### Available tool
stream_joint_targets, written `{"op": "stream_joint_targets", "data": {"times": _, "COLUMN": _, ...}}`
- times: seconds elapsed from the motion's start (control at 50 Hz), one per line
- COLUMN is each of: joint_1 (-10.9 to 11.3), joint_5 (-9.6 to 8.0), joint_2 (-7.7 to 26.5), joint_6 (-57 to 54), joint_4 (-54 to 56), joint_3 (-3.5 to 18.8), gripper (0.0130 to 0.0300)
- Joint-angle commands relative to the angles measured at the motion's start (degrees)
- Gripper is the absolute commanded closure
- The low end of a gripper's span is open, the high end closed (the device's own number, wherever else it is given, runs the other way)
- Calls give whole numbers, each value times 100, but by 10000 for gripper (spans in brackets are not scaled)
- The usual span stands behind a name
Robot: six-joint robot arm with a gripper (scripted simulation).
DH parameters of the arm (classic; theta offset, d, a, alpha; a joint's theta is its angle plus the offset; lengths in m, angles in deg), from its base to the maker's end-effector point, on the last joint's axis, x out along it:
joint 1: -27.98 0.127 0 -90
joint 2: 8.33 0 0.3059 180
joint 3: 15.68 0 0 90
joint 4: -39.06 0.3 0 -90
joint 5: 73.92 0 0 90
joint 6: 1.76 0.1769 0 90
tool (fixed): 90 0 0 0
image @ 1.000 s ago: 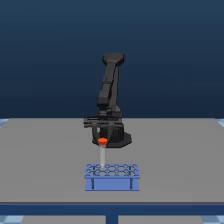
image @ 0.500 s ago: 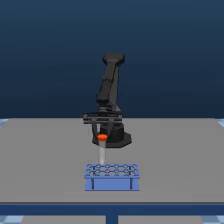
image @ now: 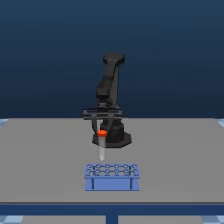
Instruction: Pick up the centrifuge tube on the rack
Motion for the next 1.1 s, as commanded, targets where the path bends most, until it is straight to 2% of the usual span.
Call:
{"op": "stream_joint_targets", "data": {"times": 0.02, "joint_1": 0, "joint_5": 83, "joint_2": -26, "joint_6": 357, "joint_4": -252, "joint_3": 45, "gripper": 300}}
{"op": "stream_joint_targets", "data": {"times": 0.44, "joint_1": 0, "joint_5": 224, "joint_2": -94, "joint_6": 936, "joint_4": -817, "joint_3": 166, "gripper": 300}}
{"op": "stream_joint_targets", "data": {"times": 1.1, "joint_1": 0, "joint_5": 227, "joint_2": -95, "joint_6": 945, "joint_4": -826, "joint_3": 169, "gripper": 300}}
